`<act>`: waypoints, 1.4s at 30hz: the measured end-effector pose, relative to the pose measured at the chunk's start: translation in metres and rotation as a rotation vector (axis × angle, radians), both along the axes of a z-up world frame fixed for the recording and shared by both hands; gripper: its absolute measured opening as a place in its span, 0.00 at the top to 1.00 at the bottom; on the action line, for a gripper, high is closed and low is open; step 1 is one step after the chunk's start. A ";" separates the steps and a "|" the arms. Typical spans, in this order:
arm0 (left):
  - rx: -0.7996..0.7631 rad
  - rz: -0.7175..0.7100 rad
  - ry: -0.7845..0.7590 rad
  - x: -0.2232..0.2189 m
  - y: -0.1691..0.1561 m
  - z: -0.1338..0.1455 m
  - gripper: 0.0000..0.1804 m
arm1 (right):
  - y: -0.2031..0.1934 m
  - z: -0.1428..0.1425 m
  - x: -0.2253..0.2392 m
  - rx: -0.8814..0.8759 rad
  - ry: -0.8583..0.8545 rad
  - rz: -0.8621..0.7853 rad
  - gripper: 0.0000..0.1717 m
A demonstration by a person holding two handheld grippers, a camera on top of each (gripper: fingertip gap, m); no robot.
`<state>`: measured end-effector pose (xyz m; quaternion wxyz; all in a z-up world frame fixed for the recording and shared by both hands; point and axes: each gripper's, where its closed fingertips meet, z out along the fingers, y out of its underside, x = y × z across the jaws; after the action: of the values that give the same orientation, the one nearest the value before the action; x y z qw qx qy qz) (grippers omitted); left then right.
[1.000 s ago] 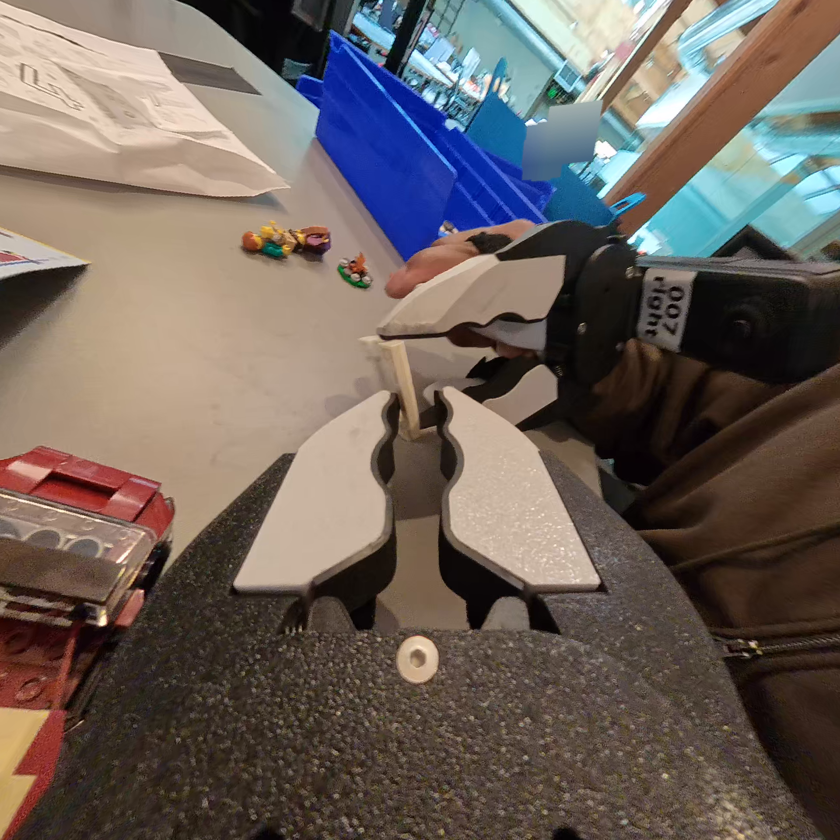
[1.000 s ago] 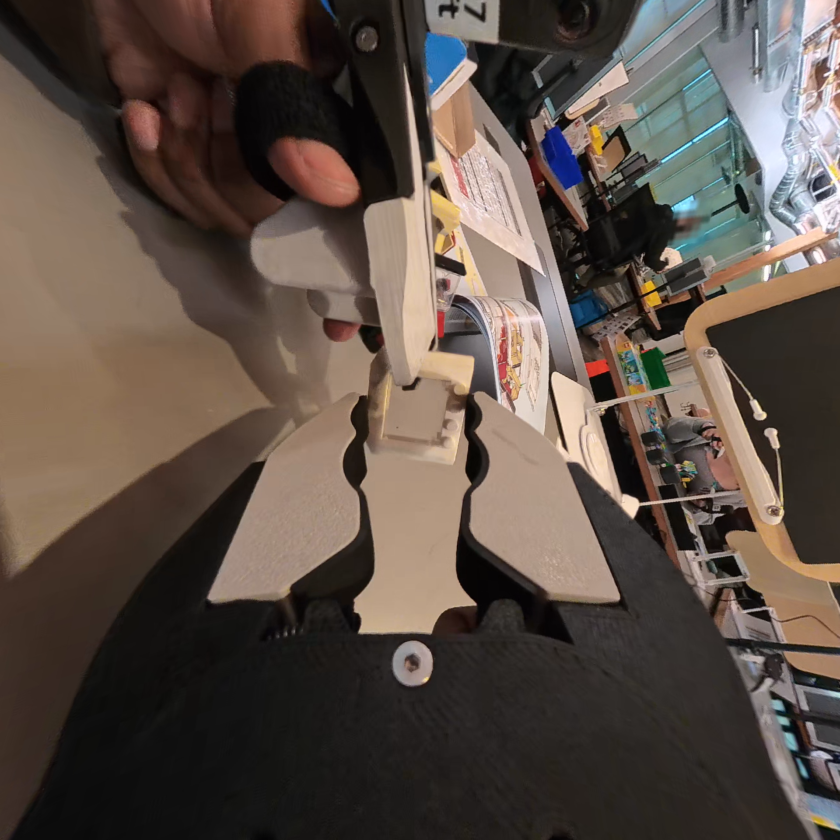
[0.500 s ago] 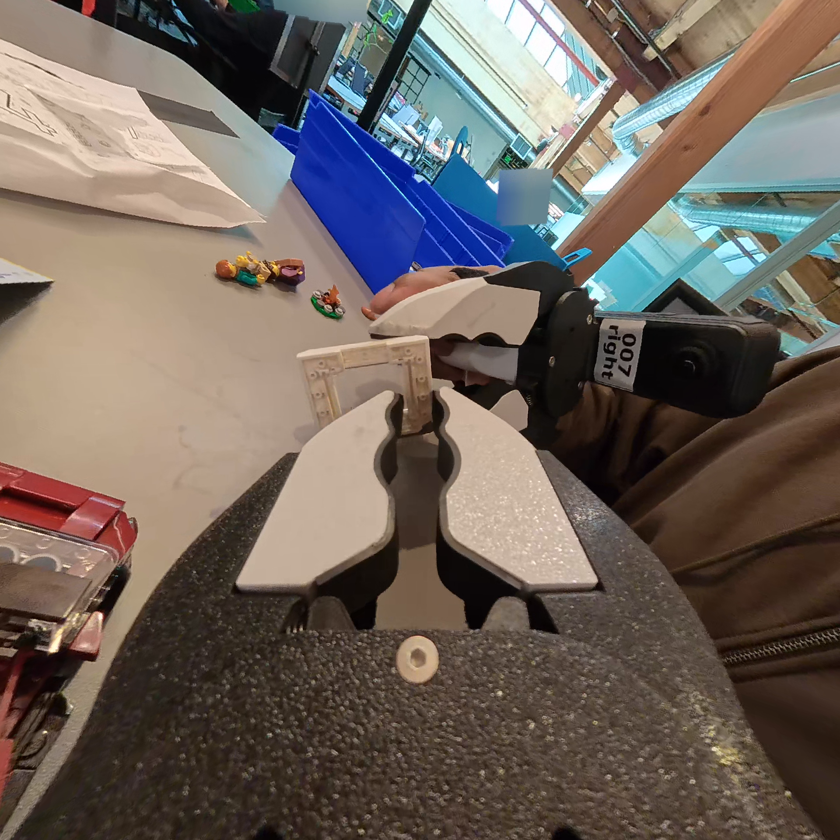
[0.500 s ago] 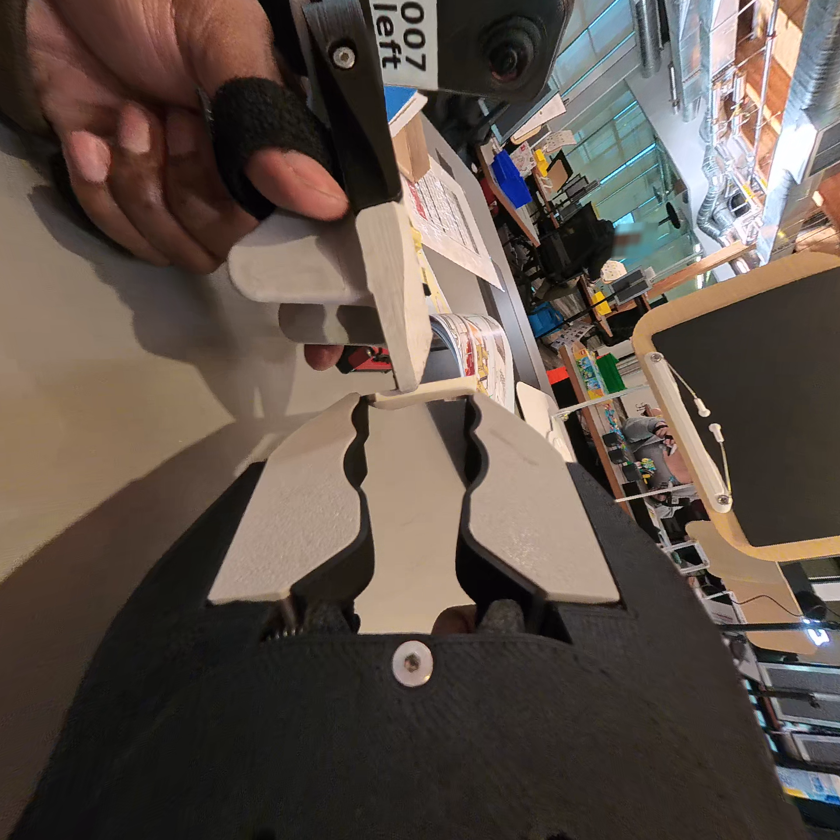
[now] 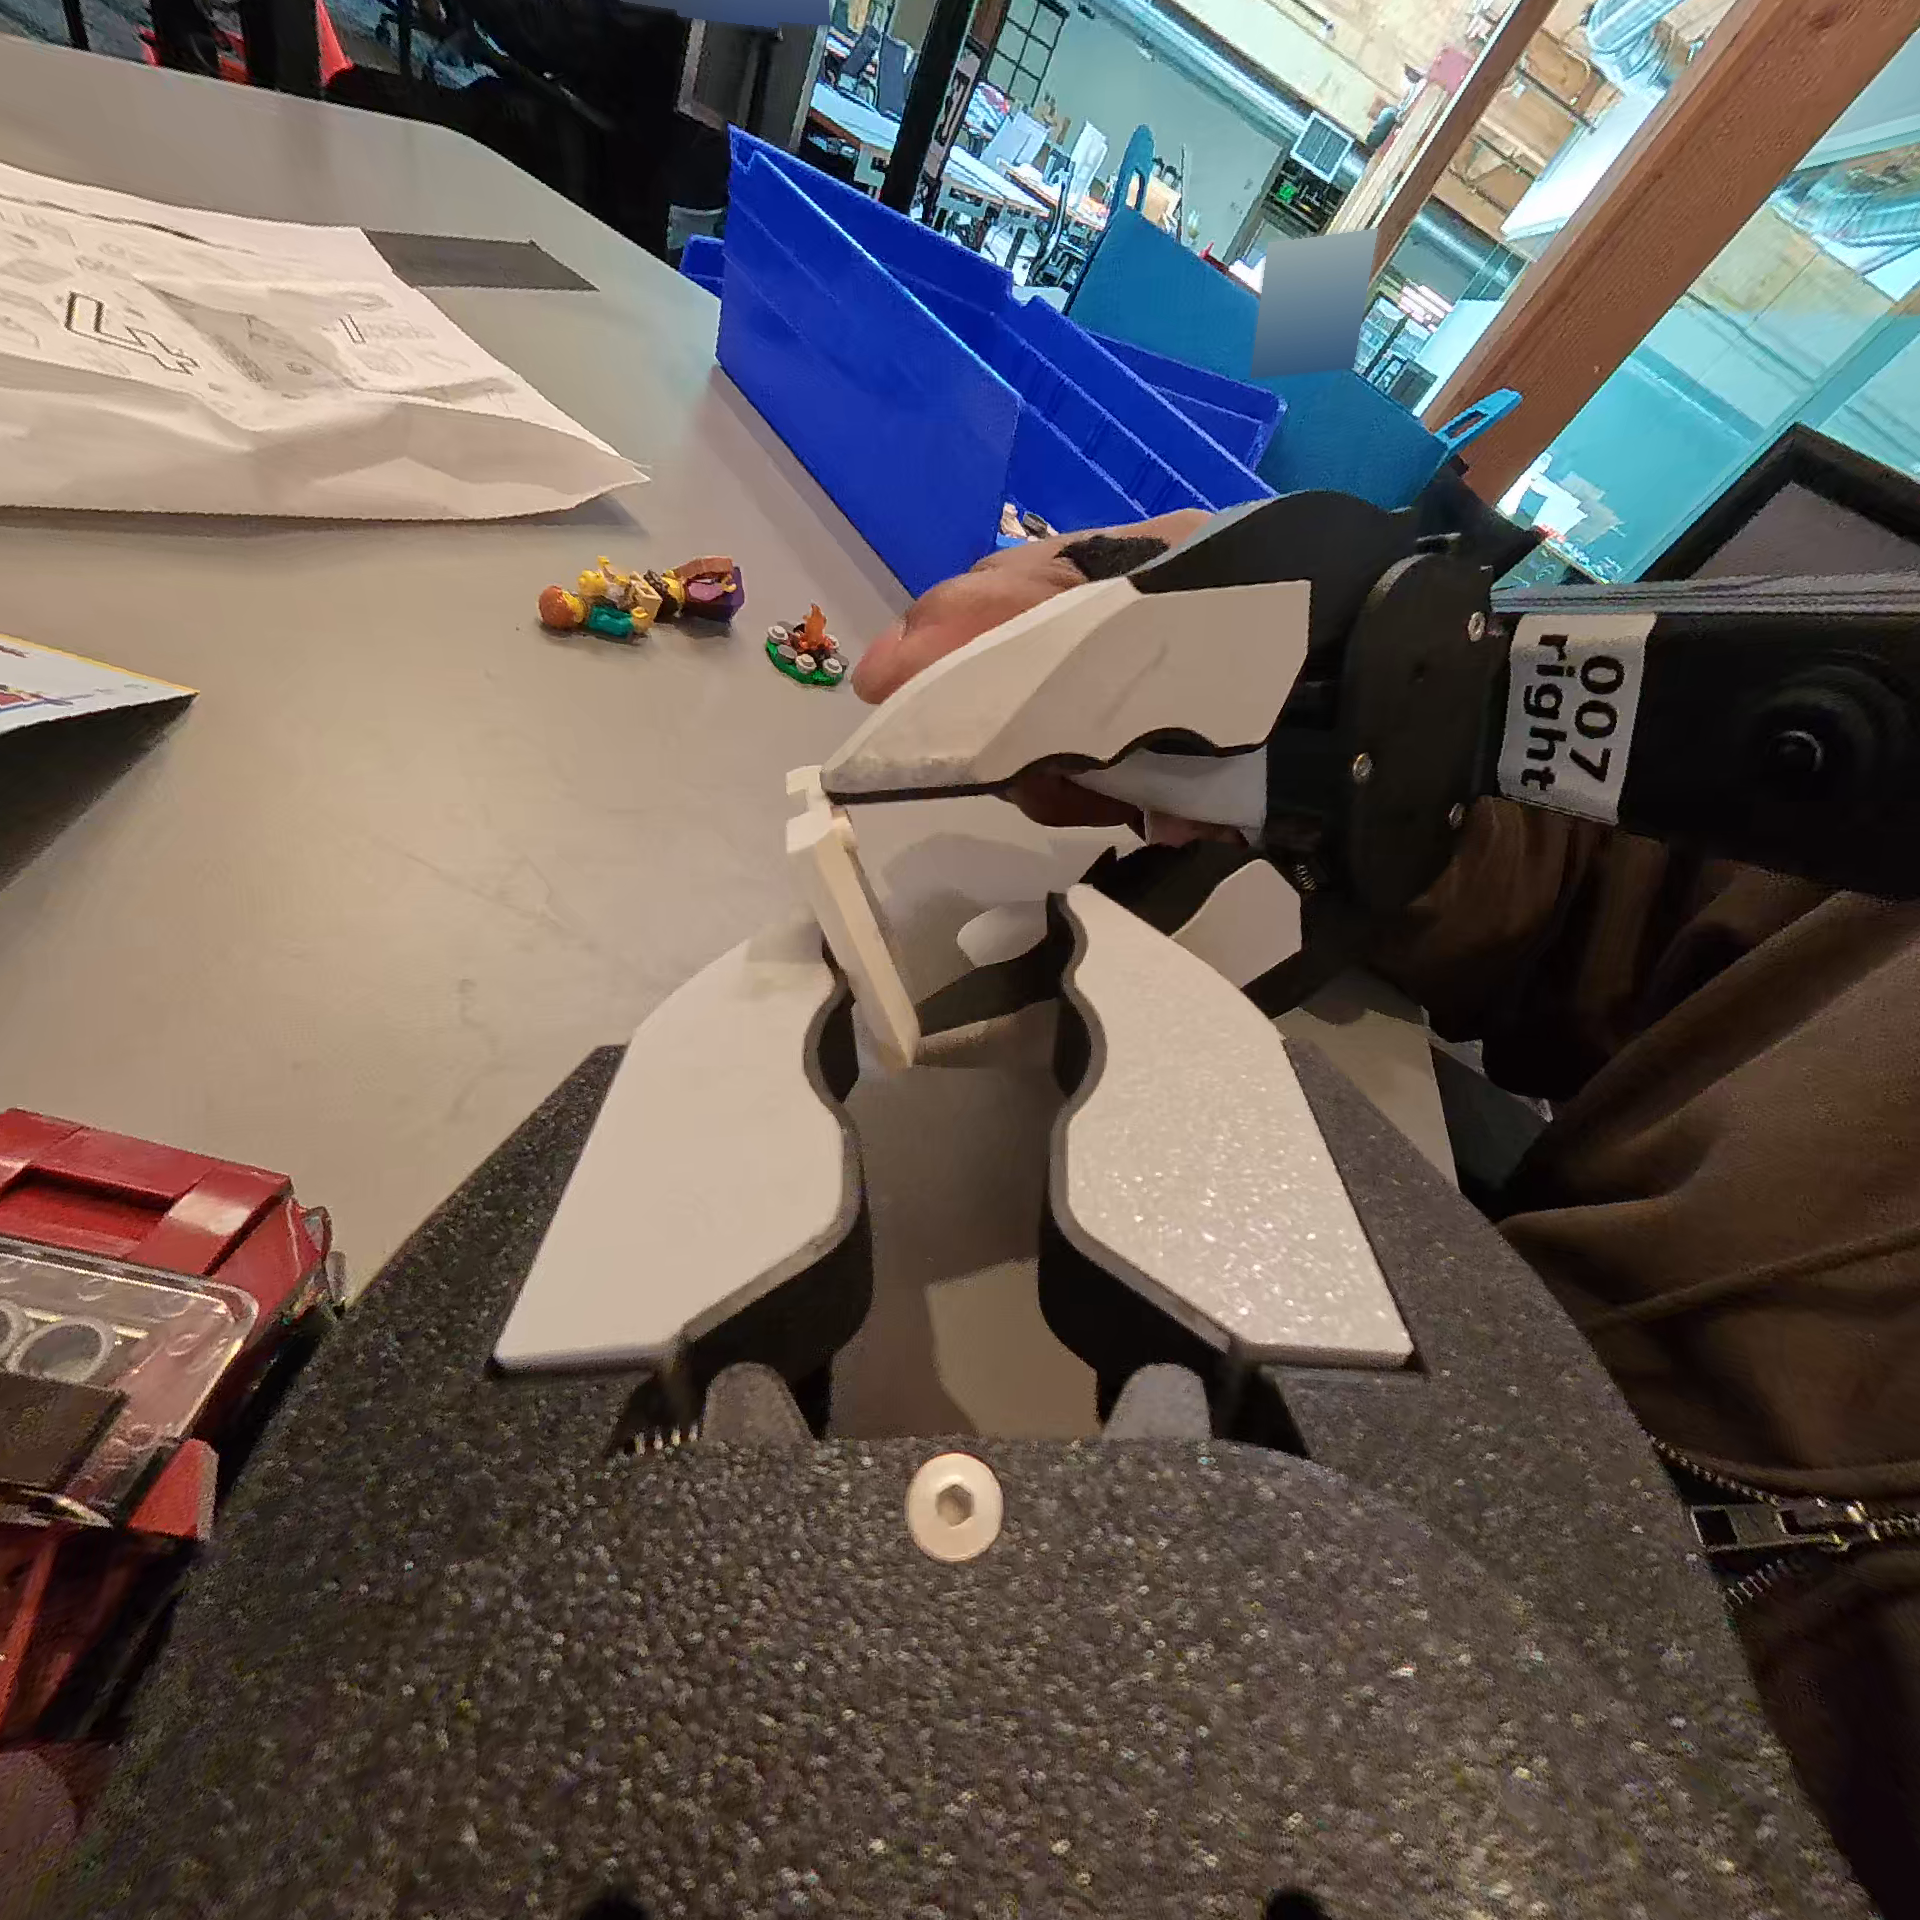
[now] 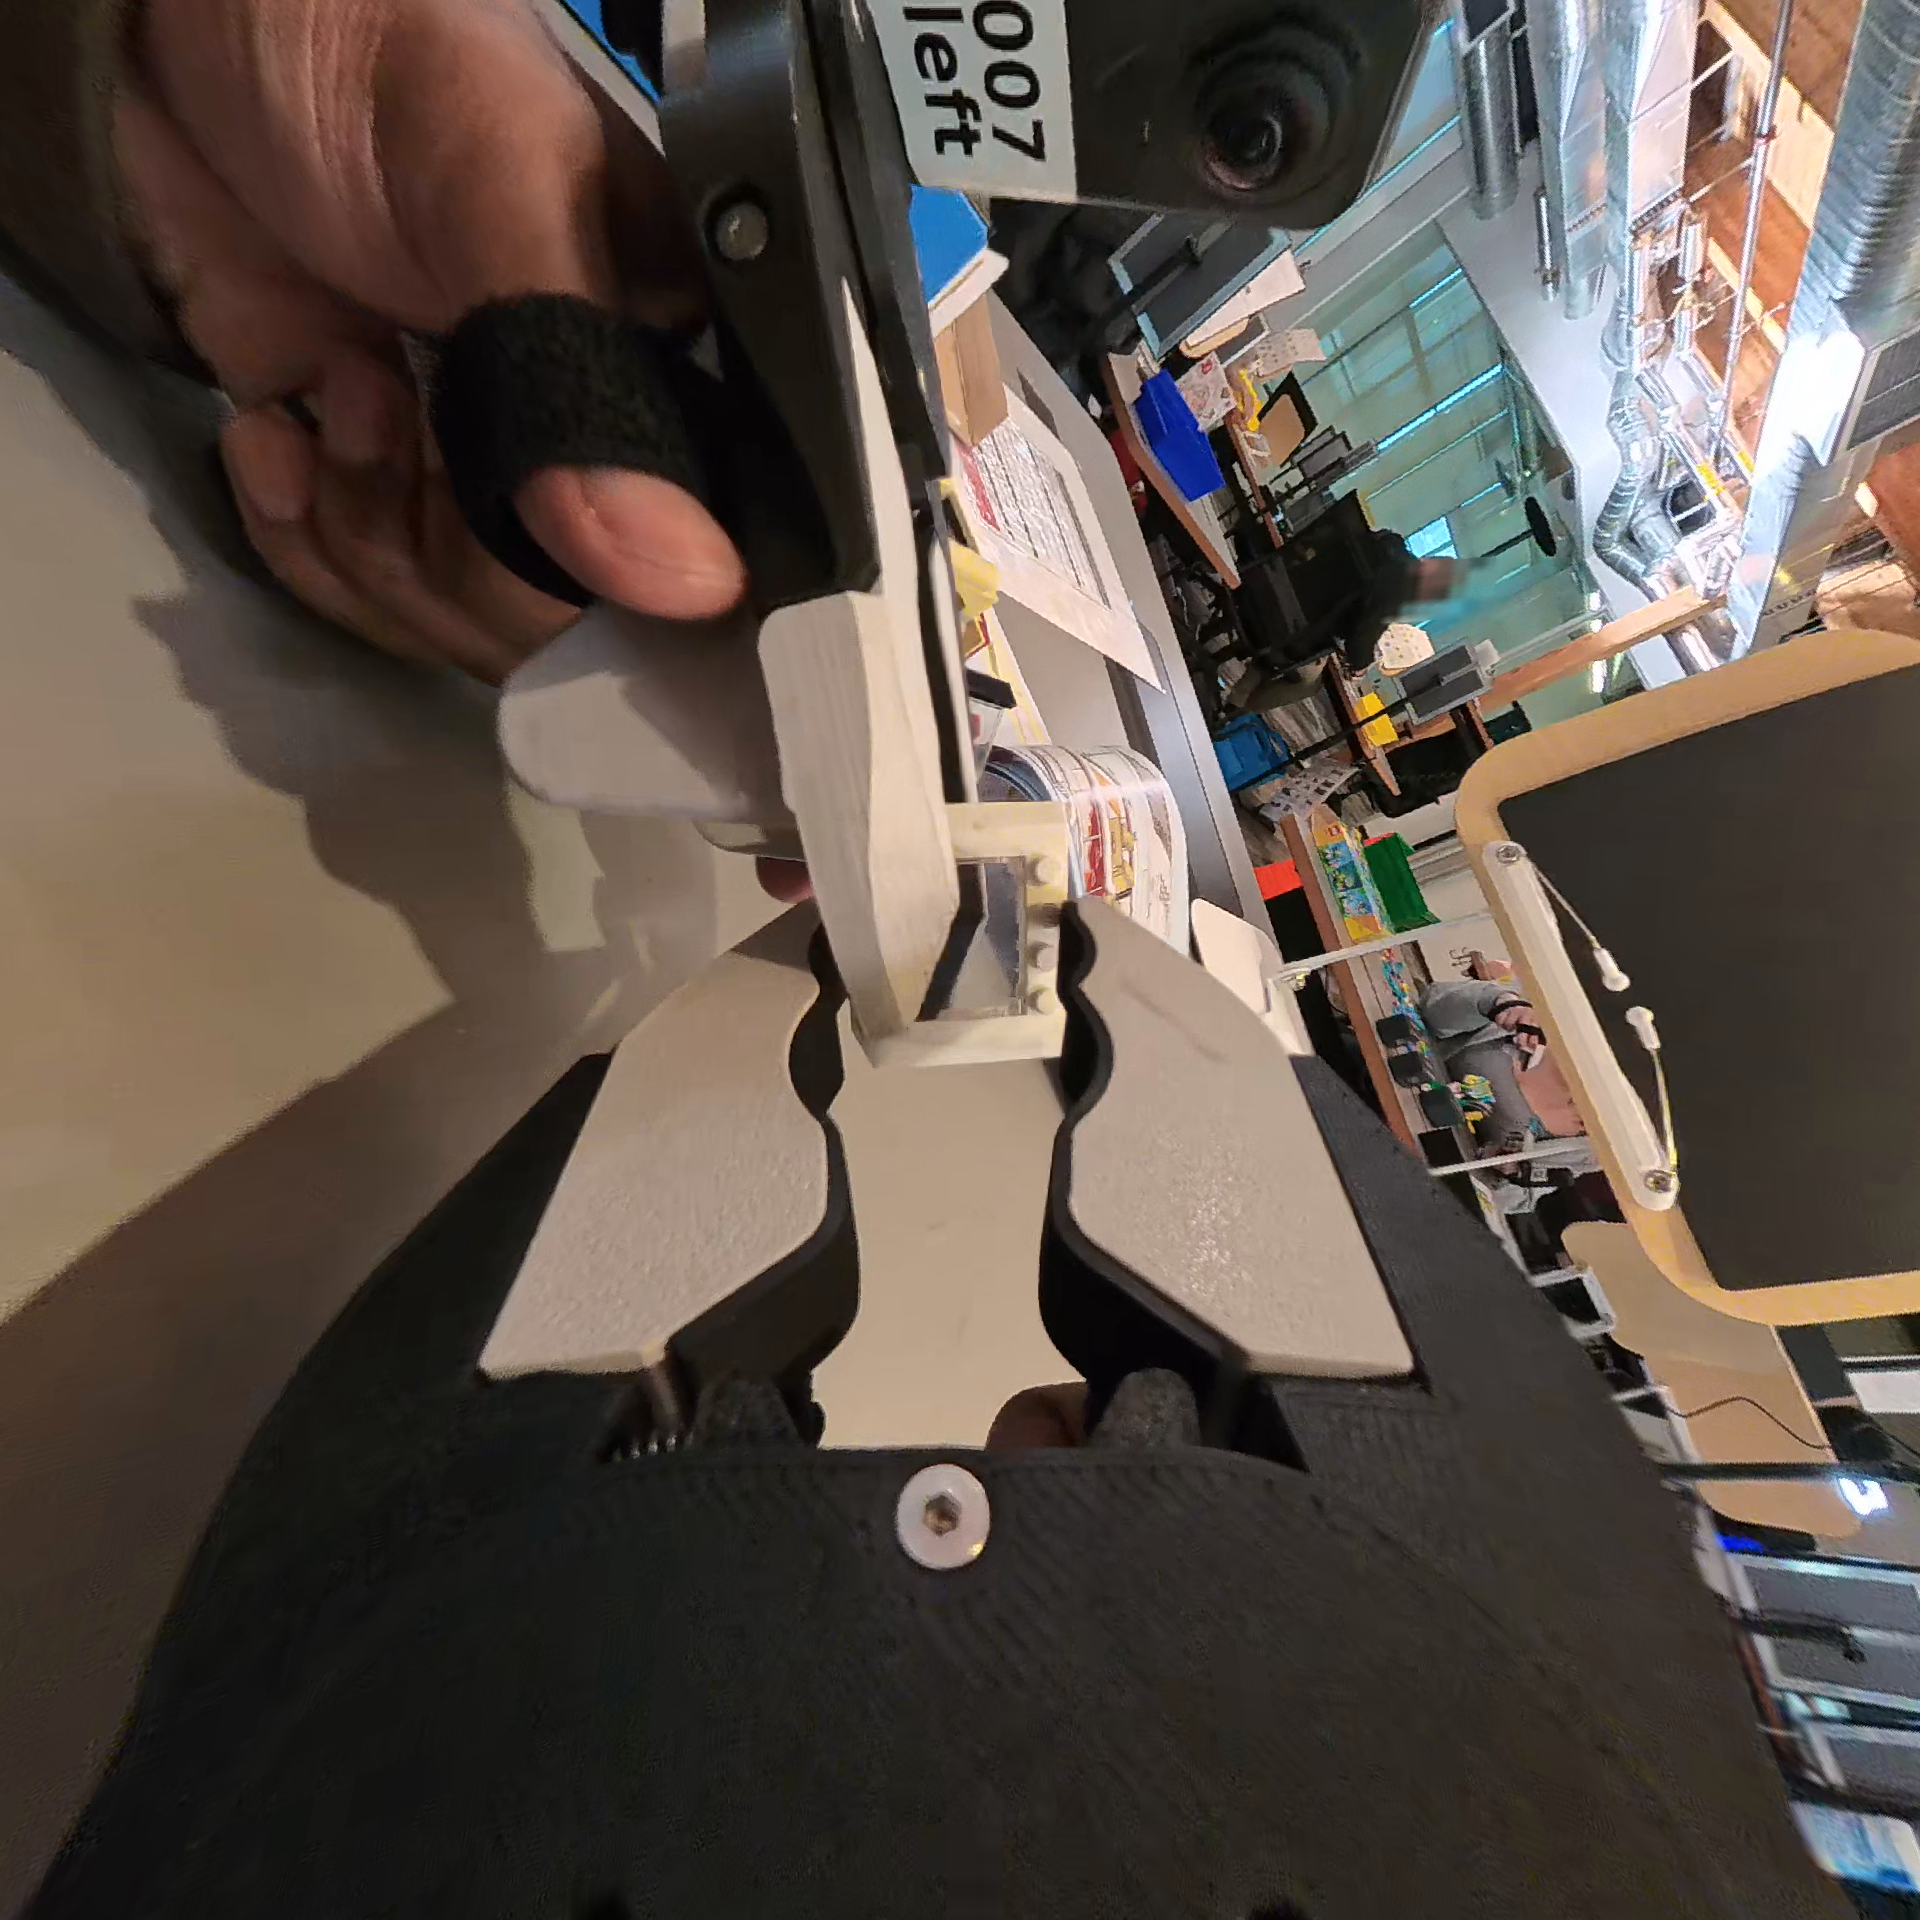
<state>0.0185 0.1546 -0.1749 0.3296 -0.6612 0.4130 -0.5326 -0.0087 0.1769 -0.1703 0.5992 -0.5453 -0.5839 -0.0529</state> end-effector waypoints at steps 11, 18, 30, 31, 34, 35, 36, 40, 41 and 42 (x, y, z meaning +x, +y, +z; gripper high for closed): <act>-0.037 -0.147 -0.092 0.006 -0.029 0.016 0.90 | 0.004 -0.002 0.004 0.016 -0.001 -0.018 0.82; -0.056 -0.114 -0.109 0.000 -0.017 0.017 0.92 | 0.004 0.000 0.005 -0.029 0.027 0.006 0.77; 0.006 -0.080 -0.103 -0.006 -0.007 0.015 0.96 | -0.003 0.008 0.005 -0.169 0.146 0.061 0.71; 0.004 -0.073 -0.108 -0.006 -0.007 0.016 0.96 | -0.001 0.008 0.005 -0.132 0.134 0.040 0.72; 0.002 -0.062 -0.140 -0.007 -0.005 0.020 0.96 | 0.002 0.011 0.005 -0.107 0.156 0.006 0.72; -0.004 -0.063 -0.160 -0.008 -0.005 0.022 0.96 | 0.002 0.013 0.005 -0.121 0.181 0.003 0.72; -0.007 -0.065 -0.178 -0.008 -0.005 0.025 0.95 | 0.002 0.015 0.005 -0.135 0.205 0.006 0.72; 0.011 -0.075 -0.236 -0.009 -0.008 0.034 0.93 | 0.002 0.020 0.004 -0.214 0.300 0.014 0.72; 0.018 -0.078 -0.250 -0.009 -0.009 0.036 0.92 | 0.001 0.021 0.003 -0.241 0.324 0.020 0.72; 0.022 -0.083 -0.267 -0.010 -0.010 0.039 0.92 | 0.000 0.020 0.002 -0.268 0.342 0.029 0.72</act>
<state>0.0087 0.1442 -0.1360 0.3667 -0.5632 0.3983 -0.6243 -0.0071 0.1770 -0.1502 0.6122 -0.6128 -0.4832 0.1273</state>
